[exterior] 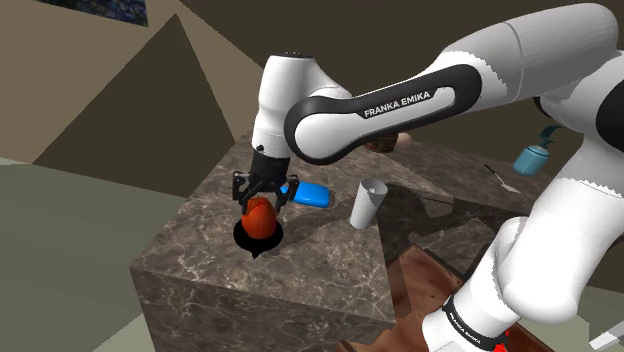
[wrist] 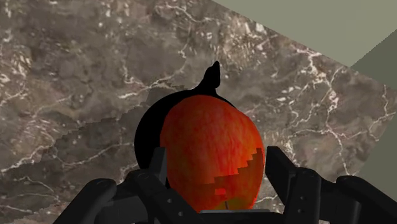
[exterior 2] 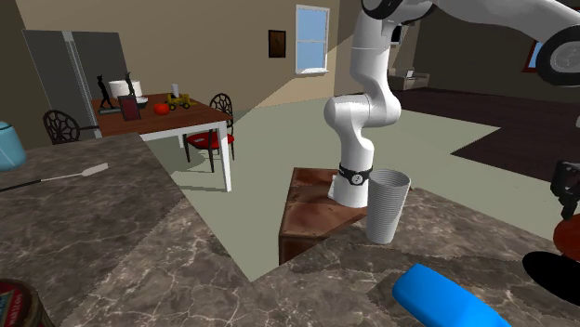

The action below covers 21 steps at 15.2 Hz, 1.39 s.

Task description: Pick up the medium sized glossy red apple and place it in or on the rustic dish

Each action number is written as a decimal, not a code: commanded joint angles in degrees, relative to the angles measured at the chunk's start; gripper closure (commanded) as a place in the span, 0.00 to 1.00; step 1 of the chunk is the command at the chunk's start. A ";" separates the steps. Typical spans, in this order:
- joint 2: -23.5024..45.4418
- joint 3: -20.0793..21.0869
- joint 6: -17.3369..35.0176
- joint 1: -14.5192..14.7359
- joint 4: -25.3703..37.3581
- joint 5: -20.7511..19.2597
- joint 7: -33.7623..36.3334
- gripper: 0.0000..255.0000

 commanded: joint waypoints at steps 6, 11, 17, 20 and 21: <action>0.30 -0.04 0.67 -0.03 -0.35 -0.12 -0.03 1.00; 0.31 -0.04 0.67 -0.03 -0.35 -0.12 -0.03 0.00; -2.88 -0.24 -6.26 -0.35 3.58 1.13 -0.94 0.00; -2.88 -0.25 -6.26 -0.34 3.58 1.13 -0.94 0.00; -2.88 -0.25 -6.26 -0.34 3.58 1.13 -0.94 0.00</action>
